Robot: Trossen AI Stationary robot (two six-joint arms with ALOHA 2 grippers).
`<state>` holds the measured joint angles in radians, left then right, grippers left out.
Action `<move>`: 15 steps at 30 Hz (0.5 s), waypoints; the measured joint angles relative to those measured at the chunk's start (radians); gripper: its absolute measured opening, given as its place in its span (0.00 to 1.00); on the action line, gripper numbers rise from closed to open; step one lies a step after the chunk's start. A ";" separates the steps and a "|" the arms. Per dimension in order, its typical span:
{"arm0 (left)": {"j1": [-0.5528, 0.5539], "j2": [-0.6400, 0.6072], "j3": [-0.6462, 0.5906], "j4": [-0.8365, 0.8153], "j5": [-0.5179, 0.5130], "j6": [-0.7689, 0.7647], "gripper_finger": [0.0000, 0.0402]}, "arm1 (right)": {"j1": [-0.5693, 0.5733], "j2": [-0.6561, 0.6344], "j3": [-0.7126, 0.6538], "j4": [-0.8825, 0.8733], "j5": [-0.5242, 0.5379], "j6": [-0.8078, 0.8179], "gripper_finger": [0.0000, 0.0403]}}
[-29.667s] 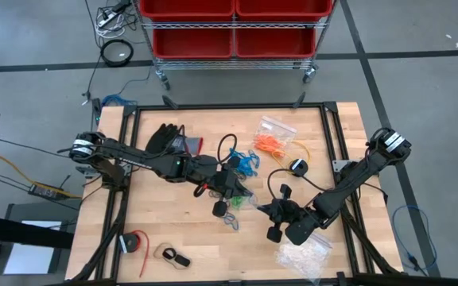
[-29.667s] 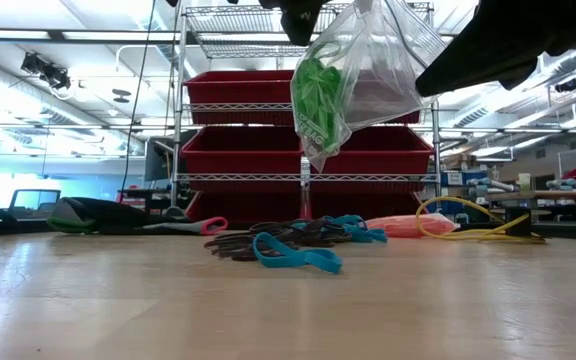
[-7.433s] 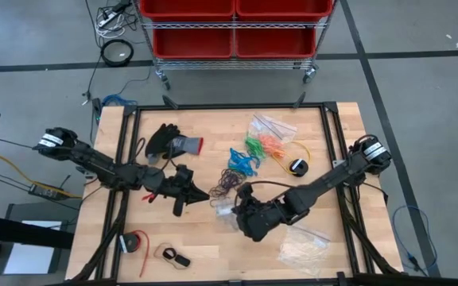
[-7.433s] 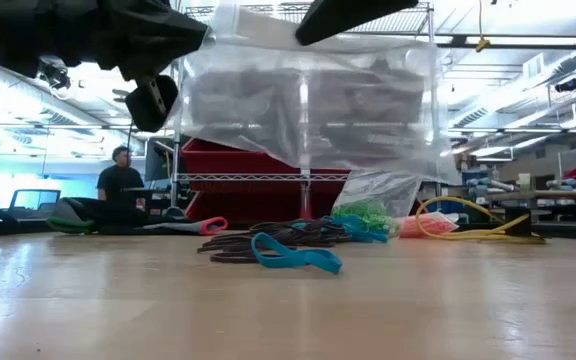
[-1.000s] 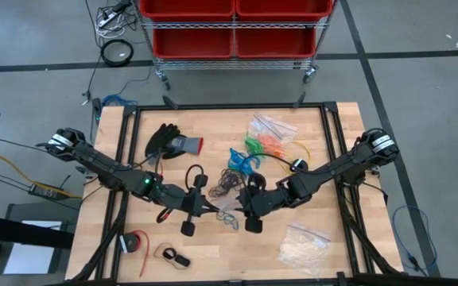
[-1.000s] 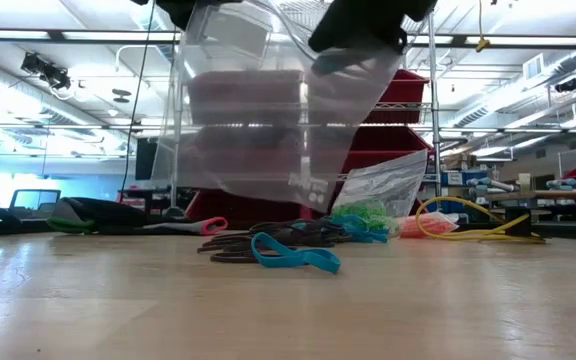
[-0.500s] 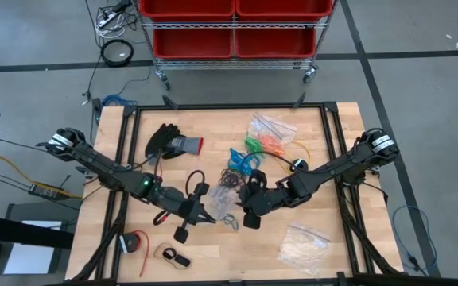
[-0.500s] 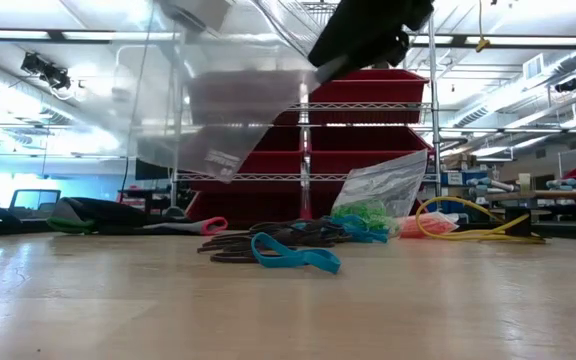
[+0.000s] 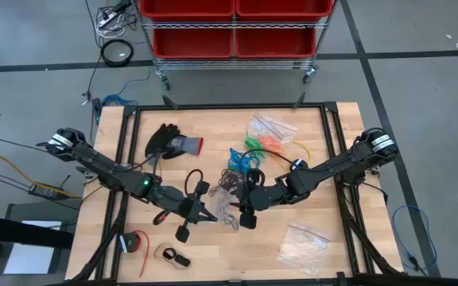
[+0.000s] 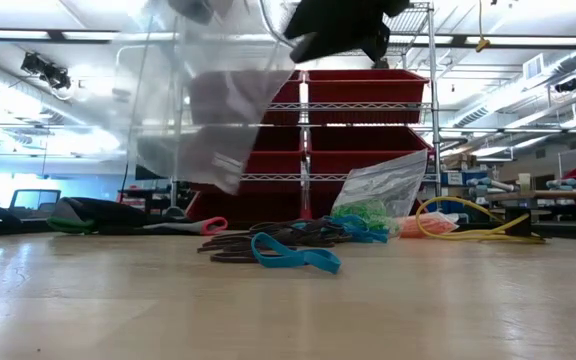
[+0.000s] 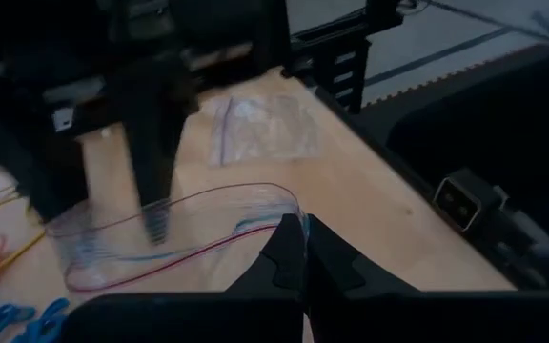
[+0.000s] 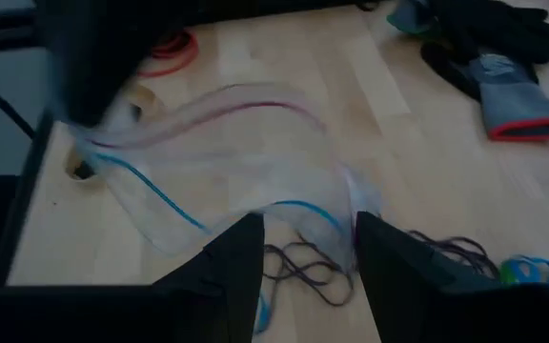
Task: Sort rubber bands
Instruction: Open the transparent zip bag
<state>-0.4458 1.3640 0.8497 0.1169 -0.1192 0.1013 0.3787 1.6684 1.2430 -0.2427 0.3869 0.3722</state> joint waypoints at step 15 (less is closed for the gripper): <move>0.000 0.000 0.000 -0.083 -0.040 -0.007 0.00 | 0.023 0.000 0.000 -0.007 -0.140 -0.007 0.39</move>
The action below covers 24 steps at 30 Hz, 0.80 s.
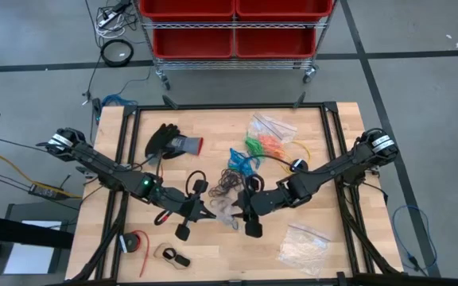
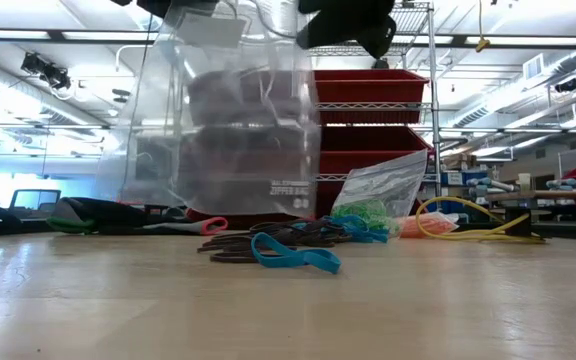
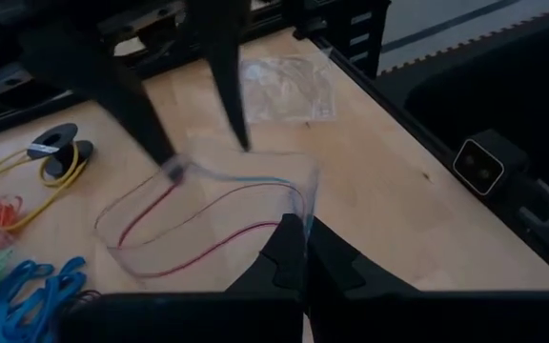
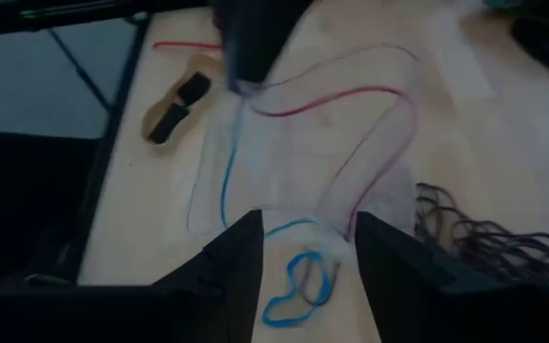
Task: Sort rubber bands
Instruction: Open the transparent zip bag
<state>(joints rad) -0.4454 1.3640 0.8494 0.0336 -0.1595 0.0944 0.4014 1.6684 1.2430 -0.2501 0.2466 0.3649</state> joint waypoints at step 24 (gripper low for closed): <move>-0.001 0.000 -0.025 0.040 -0.006 -0.023 0.00 | -0.027 -0.010 0.002 -0.009 0.000 0.052 0.39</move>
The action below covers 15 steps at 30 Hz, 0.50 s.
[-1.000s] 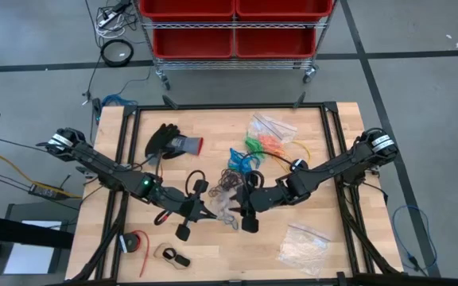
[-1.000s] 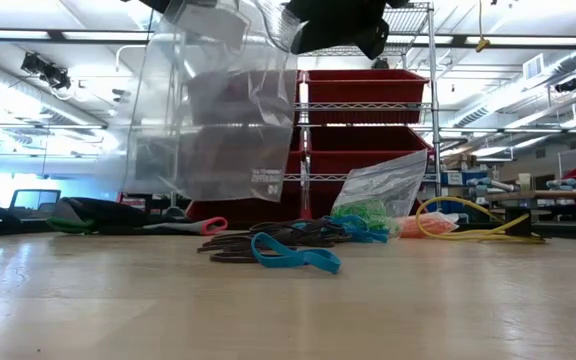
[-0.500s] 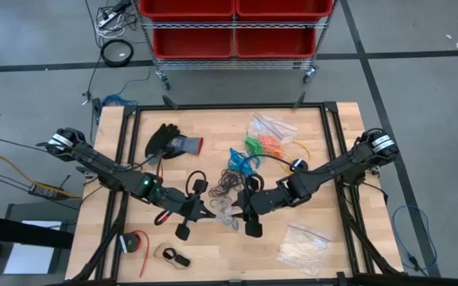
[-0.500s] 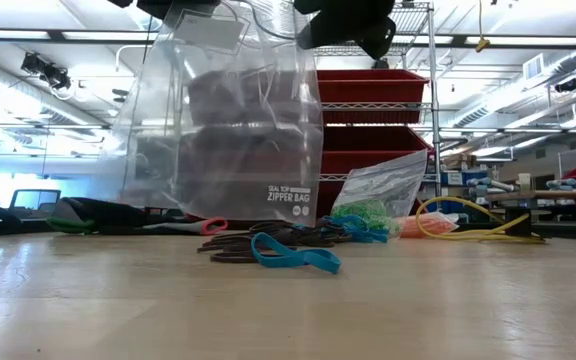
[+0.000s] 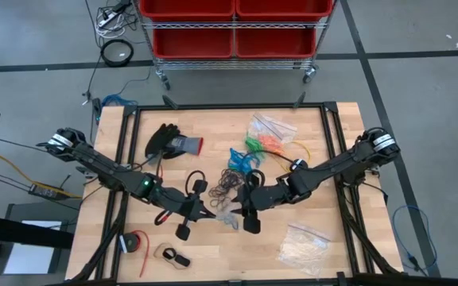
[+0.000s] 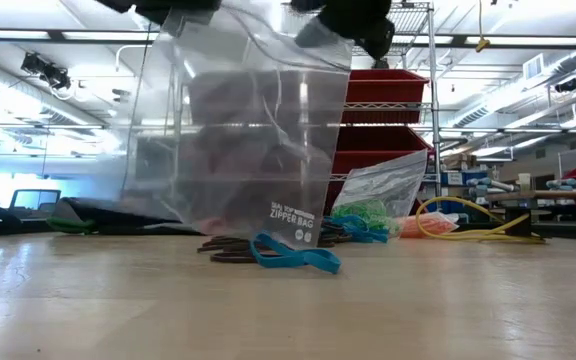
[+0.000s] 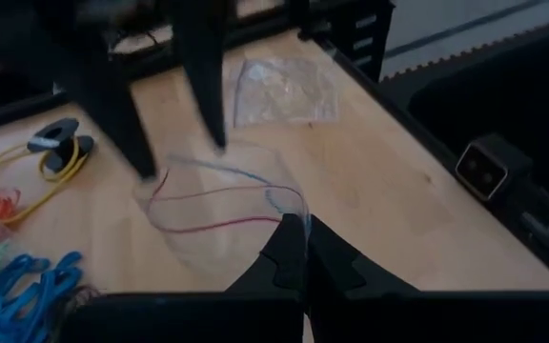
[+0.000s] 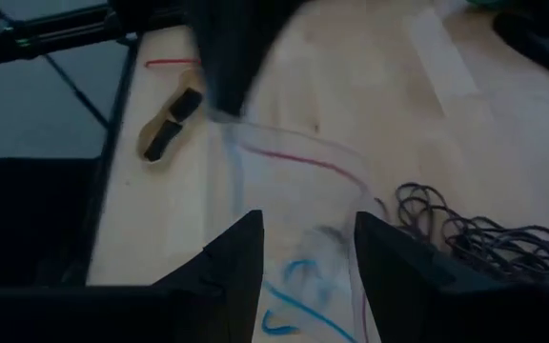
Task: Sort rubber bands
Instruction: Open the transparent zip bag
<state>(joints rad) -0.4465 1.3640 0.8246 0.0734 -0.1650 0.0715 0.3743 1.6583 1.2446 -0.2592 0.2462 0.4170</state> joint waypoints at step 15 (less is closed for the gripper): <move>0.000 0.000 0.000 0.003 -0.007 0.009 0.00 | -0.030 0.062 -0.001 -0.111 -0.005 0.012 0.39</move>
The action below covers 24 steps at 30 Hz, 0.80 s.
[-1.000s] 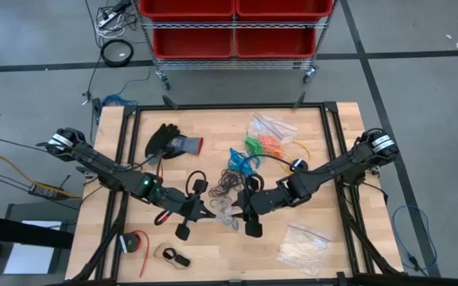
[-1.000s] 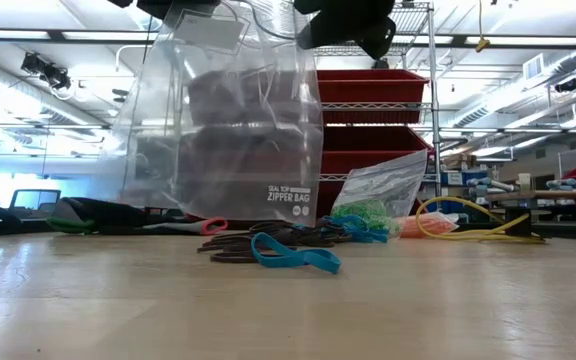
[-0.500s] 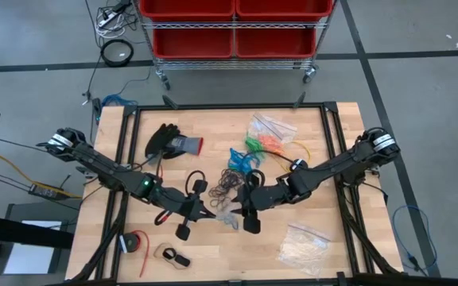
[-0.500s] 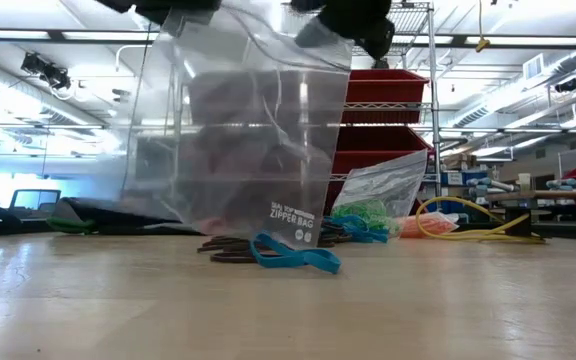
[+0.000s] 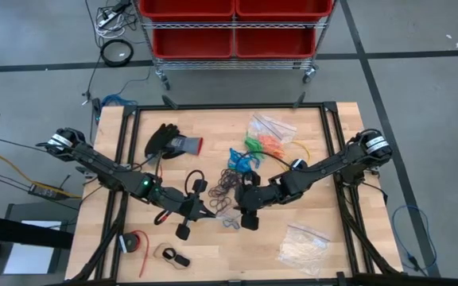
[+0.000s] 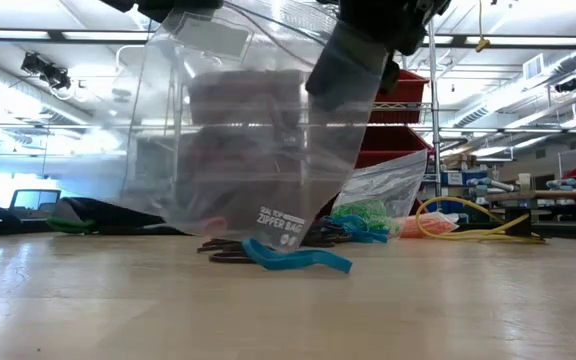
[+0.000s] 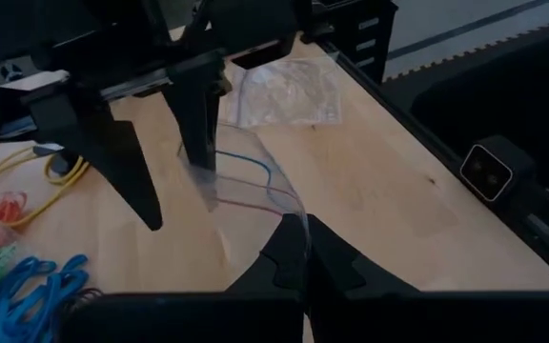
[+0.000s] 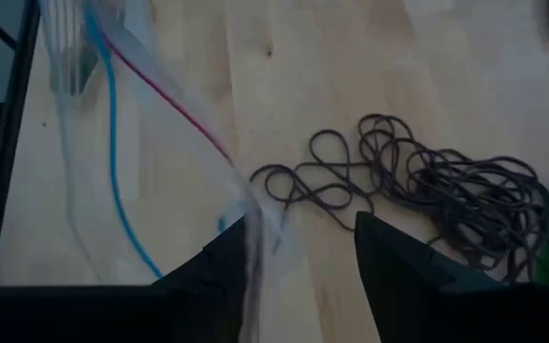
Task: Sort rubber bands
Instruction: Open the transparent zip bag
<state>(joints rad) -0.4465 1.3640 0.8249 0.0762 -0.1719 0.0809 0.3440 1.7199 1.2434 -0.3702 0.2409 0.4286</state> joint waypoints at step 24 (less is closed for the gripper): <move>0.001 0.000 0.000 -0.028 -0.081 -0.002 0.01 | 0.023 -0.001 0.000 -0.011 0.029 -0.072 0.02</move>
<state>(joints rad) -0.4454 1.3640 0.8253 0.0486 -0.2527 0.0792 0.3673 1.7192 1.2434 -0.3813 0.2701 0.3566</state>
